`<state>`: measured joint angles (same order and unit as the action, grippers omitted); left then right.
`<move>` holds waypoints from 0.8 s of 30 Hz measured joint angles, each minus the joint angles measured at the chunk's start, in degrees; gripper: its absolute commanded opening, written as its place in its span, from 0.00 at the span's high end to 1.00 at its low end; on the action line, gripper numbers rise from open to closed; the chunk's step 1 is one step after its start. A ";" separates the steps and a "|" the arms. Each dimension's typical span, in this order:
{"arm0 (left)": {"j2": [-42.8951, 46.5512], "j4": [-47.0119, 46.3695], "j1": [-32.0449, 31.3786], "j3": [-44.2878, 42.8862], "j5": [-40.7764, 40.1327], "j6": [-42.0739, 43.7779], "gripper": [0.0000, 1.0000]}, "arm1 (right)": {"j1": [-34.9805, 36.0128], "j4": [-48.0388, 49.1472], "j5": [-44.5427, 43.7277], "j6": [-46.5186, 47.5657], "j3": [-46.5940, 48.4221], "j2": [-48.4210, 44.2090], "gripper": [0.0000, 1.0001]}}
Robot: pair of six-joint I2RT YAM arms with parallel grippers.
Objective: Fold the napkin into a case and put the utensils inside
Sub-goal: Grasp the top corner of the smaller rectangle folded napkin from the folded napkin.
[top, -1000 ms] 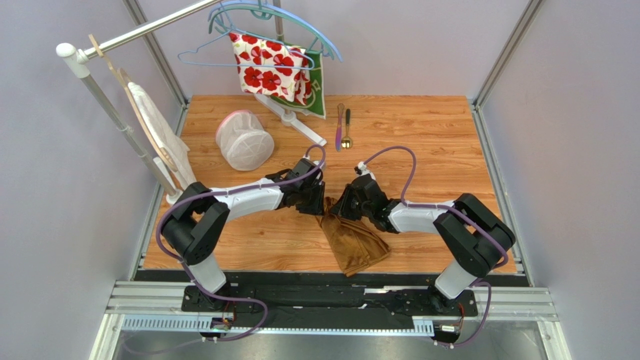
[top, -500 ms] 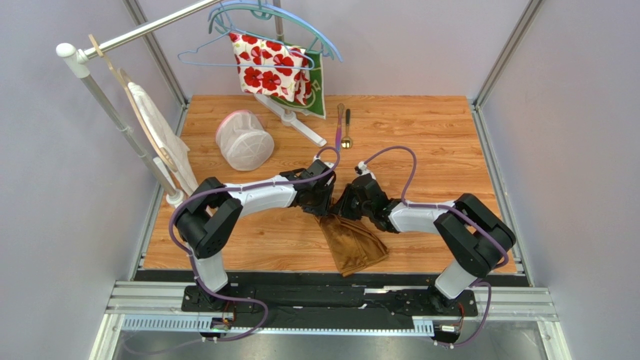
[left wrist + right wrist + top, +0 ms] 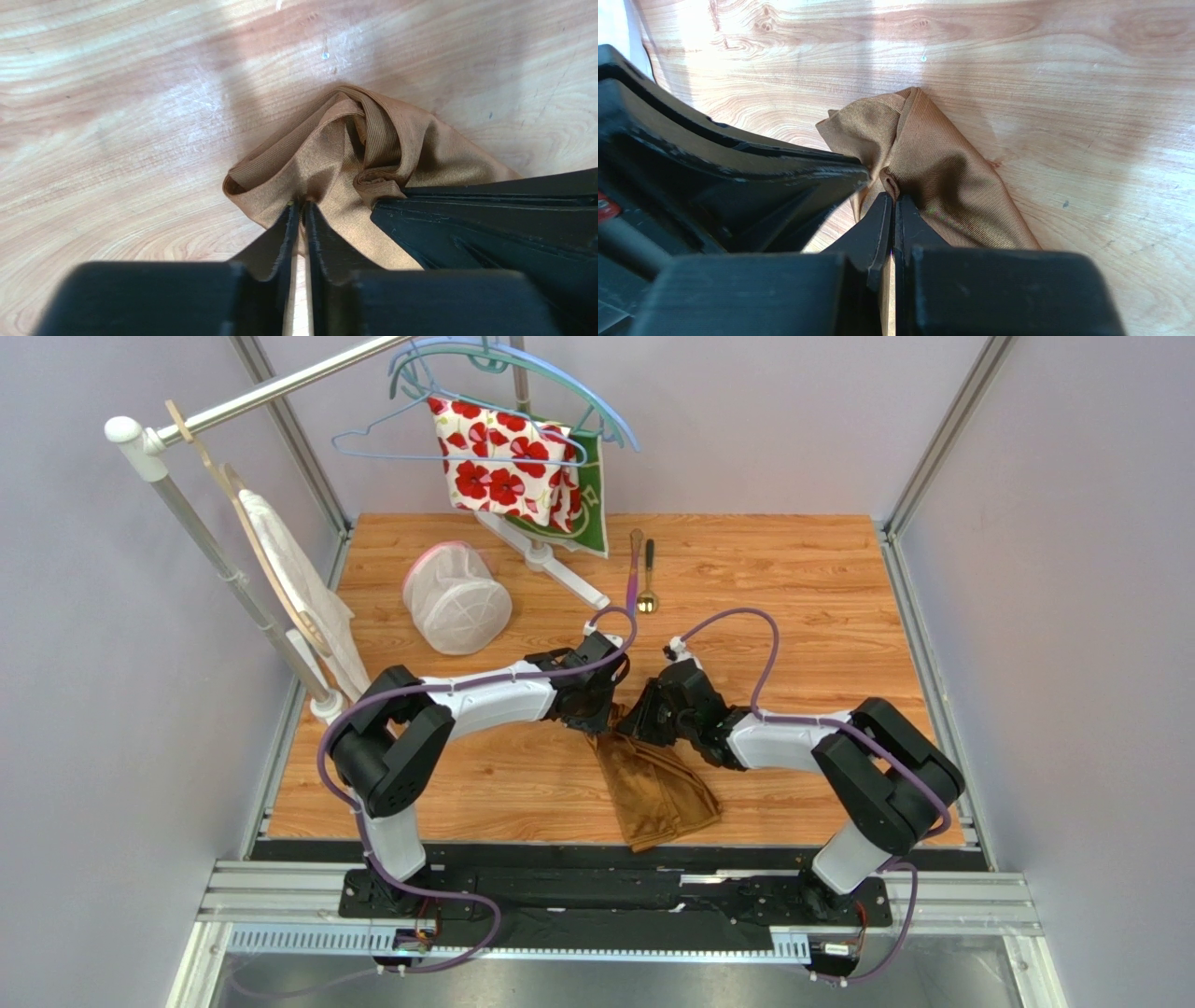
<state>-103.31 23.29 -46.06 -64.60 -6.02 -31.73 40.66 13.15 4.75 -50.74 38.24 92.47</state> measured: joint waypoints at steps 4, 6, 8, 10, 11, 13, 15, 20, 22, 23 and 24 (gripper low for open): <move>0.00 0.55 0.00 -0.85 -0.61 0.15 1.00 | -0.13 0.00 0.42 0.22 0.00 0.00 1.00; 0.11 0.61 0.00 -0.81 -0.72 0.09 1.00 | -0.26 0.00 0.74 0.24 0.00 0.00 1.00; 0.63 0.63 0.00 -0.63 -0.70 0.07 0.95 | -0.39 0.00 0.94 0.24 0.02 0.00 1.00; 2.10 0.55 0.00 0.04 -0.68 0.02 0.85 | -0.70 -0.07 1.25 0.28 0.02 -0.04 1.00; 2.86 0.57 0.00 0.26 -0.66 0.11 0.76 | -0.79 -0.15 1.38 0.31 0.02 -0.11 1.00; 4.28 0.52 -0.09 0.44 -0.59 0.13 0.72 | -1.07 -0.28 1.70 0.31 0.00 -0.50 1.00; 4.83 0.15 -0.17 0.44 -0.55 0.26 0.69 | -1.40 -0.42 1.86 0.31 0.02 -1.03 1.00; 3.58 0.13 -0.76 0.22 -0.52 0.42 0.68 | -1.81 -0.42 2.47 0.17 0.02 -1.88 1.00; 1.73 0.33 -0.96 -0.44 -0.50 0.44 0.69 | -1.86 -0.44 2.71 0.11 0.02 -1.88 1.00; 0.92 0.37 -1.05 -0.63 -0.52 0.48 0.69 | -1.86 -0.44 2.82 0.00 0.02 -1.88 1.00; 0.13 0.50 -1.09 -0.83 -0.55 0.55 0.70 | -1.86 -0.44 2.89 -0.07 0.02 -1.88 1.00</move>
<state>-103.18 23.79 -47.16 -65.43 -6.57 -31.18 38.81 12.71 7.64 -50.81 38.26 90.59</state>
